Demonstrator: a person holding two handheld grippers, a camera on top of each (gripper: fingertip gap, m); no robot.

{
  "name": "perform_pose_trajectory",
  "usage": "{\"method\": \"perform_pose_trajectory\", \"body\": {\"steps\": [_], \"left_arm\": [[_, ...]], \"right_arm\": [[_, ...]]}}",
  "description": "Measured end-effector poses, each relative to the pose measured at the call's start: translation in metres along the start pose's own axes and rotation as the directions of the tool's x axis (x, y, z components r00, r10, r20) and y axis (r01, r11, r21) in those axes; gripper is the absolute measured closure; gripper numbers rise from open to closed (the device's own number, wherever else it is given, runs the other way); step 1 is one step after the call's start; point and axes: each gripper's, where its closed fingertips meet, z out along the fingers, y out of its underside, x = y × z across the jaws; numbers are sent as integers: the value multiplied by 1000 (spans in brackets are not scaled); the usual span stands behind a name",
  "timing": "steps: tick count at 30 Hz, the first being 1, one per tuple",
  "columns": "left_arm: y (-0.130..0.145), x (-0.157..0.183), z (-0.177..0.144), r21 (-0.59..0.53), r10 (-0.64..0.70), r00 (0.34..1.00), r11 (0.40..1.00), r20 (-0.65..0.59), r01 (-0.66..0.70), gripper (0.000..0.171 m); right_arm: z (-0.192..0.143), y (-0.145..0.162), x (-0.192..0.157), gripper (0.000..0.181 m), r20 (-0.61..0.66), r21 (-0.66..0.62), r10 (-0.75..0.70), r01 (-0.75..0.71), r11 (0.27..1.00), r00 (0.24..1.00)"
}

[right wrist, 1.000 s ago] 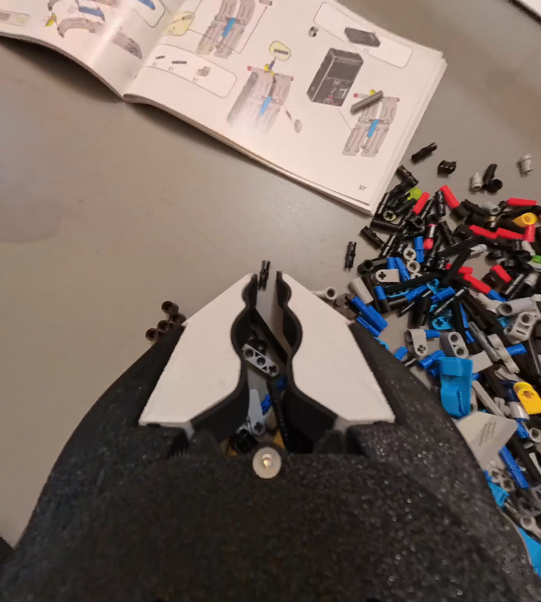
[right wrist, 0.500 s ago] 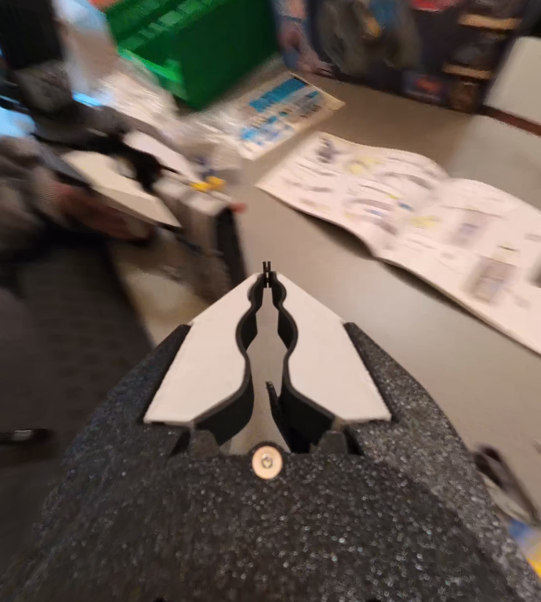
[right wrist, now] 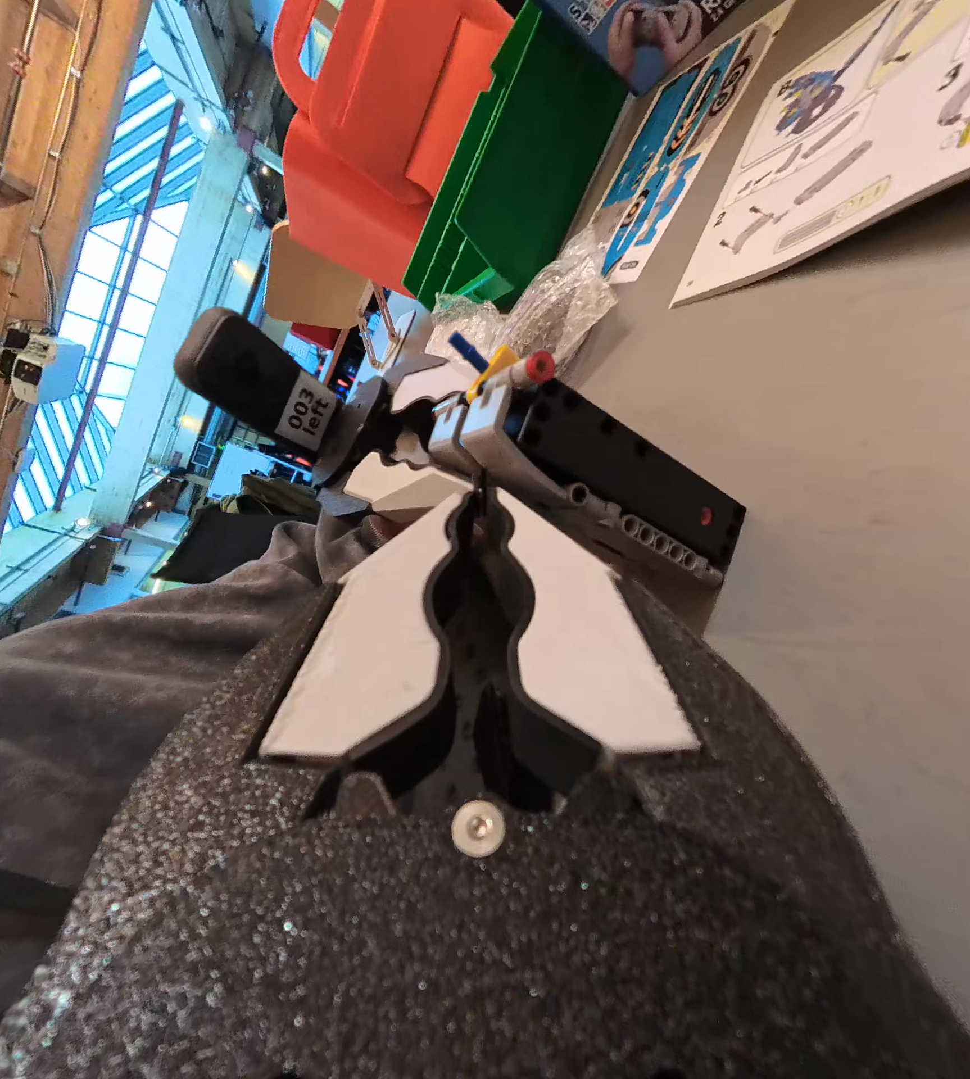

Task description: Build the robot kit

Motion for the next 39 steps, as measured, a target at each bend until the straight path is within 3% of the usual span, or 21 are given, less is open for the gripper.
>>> {"method": "perform_pose_trajectory", "body": {"steps": [4,7,9,10,12,13,14,22,25,35,39], "left_arm": [[0,1,2,-14,51,997,999,63,-50,139],[1,-2,1,-27,83,991,996,101,-81,139],[1,-4,1,-24,62,993,998,102,-60,139],[1,-5,0,-20,48,994,999,101,-47,139],[0,-5,0,-13,35,995,999,91,-34,139],[0,-5,1,-10,34,995,999,89,-33,139],[0,-5,1,-10,35,996,999,88,-34,139],[0,-4,1,-7,35,997,999,74,-34,139],[0,-4,0,-6,29,997,1000,71,-29,139],[0,-5,0,-4,10,998,1000,65,-9,139],[0,-5,0,-4,9,998,1000,63,-9,139]], "right_arm": [[2,-1,2,178,-33,30,-39,40,999,999],[-3,2,10,179,-208,-70,-314,306,949,926],[-26,-5,32,178,-385,-271,-591,526,806,708],[-37,-5,38,178,-378,-399,-722,602,692,580],[-74,-6,74,178,-340,-692,-893,565,450,295],[-90,2,91,178,-255,-789,-938,510,341,233],[-101,14,105,178,-187,-842,-948,455,289,257],[-129,36,124,178,-130,-892,-876,331,308,464],[-130,36,125,178,-140,-890,-859,318,327,492],[-124,37,123,172,-96,-916,-849,287,279,520],[-121,39,124,175,-99,-926,-818,249,285,566]]}}
